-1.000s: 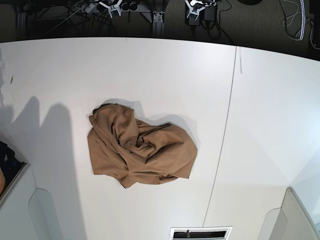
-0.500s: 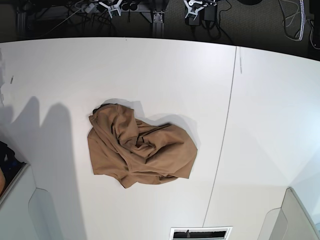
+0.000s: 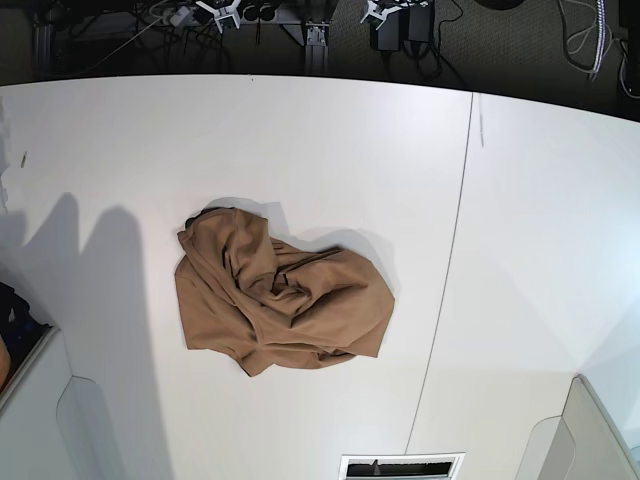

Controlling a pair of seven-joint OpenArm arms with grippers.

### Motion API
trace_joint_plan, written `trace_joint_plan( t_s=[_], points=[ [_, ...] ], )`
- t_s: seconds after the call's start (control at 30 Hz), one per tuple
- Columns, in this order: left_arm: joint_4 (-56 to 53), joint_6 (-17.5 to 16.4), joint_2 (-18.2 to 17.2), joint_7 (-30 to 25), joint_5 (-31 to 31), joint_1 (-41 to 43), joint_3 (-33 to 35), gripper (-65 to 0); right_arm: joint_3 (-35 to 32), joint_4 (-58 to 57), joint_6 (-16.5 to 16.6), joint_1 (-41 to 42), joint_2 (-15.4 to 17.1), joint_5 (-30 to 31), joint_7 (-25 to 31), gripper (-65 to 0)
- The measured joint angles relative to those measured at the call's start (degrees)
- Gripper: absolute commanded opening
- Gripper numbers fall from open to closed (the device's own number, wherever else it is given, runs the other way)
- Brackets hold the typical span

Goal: Layout the t-shirt on the table in an organized manner, then fold the t-shirt properly

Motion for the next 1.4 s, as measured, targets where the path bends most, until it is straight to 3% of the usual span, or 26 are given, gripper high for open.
trace_joint_plan(
  t_s=[0.17,0.3,0.53,0.9,1.0,1.13,1.23,1.3,1.4],
  points=[
    [10.82,-0.68,-2.43,0.15,0.04,6.64,0.00,-60.7,-0.04,7.34,6.25,-5.62,2.99,-0.02,-0.17,-65.0],
    [20.41,-0.68,-4.33,0.17,-0.61,12.13,-0.02,-60.6,-0.04,16.20,8.13,-12.41,5.84,0.28,-0.39,-65.0],
    [39.69,-0.92,-6.73,0.46,-1.38,22.67,-3.93,-60.1,-0.09,35.89,8.57,-25.75,11.32,8.70,-0.66,-65.0],
    [74.23,-1.01,-10.47,2.71,-1.16,38.40,-16.68,-52.8,2.27,71.58,8.76,-43.47,18.47,11.76,-1.05,-65.0],
    [85.09,-1.09,-12.35,5.90,-1.14,41.75,-19.47,-52.8,5.29,80.87,9.03,-46.14,19.02,14.93,-2.49,-65.0],
    [99.23,-1.29,-16.15,6.58,-1.51,44.81,-22.40,-52.8,10.27,91.19,9.07,-46.16,18.99,24.04,-7.08,-65.0],
    [106.47,-1.05,-19.69,6.14,-3.08,45.09,-24.00,-48.9,13.35,96.24,9.03,-43.25,19.02,26.86,-7.34,-65.0],
    [108.52,-1.36,-21.90,5.51,-4.57,43.67,-24.00,-45.8,14.21,97.48,9.11,-39.41,18.99,26.86,-8.07,-58.4],
    [108.34,-1.38,-24.72,5.81,-6.40,38.62,-23.63,-40.5,14.23,97.37,9.31,-31.58,17.90,26.93,-14.43,-40.7]
  ],
)
